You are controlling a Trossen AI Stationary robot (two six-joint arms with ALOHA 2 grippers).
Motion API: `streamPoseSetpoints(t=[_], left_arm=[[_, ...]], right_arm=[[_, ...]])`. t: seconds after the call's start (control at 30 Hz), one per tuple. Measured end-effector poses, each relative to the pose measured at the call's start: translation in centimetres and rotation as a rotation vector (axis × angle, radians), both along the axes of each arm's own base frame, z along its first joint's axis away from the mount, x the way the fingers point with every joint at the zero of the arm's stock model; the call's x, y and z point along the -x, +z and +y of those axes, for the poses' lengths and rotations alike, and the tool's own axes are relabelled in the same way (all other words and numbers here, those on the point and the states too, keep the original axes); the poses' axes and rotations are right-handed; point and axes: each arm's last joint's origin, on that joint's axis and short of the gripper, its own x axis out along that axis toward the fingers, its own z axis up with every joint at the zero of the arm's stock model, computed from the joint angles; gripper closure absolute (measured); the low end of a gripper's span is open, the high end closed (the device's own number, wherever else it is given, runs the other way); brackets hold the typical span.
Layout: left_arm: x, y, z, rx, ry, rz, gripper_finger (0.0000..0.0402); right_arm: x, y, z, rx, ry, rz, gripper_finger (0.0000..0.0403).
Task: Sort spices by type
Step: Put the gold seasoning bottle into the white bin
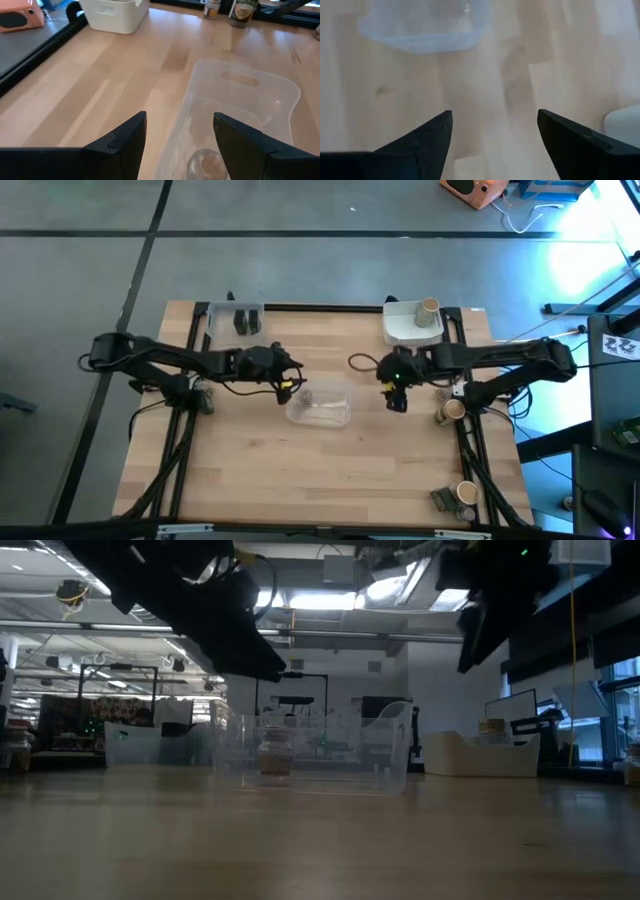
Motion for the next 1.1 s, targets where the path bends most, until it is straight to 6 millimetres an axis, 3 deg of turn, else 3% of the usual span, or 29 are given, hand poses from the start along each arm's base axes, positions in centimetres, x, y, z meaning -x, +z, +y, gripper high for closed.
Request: streamPoseSetpoints(t=[0.37, 0.77, 1.1], left_arm=[[-1.5, -0.2, -1.1, -0.026, -0.053, -0.097, 0.0188], [-1.6, 0.2, -1.0, -0.033, -0.053, -0.141, 0.0188], [-1.6, 0.1, -1.0, -0.057, -0.063, -0.133, 0.0188]], right_arm=[[4.2, 1.8, 3.9, -0.056, -0.077, 0.091, 0.0111], [10.8, 4.2, 4.0, -0.074, -0.289, 0.048, 0.0111], [12.9, 4.1, 3.5, -0.078, -0.441, 0.156, 0.0111]])
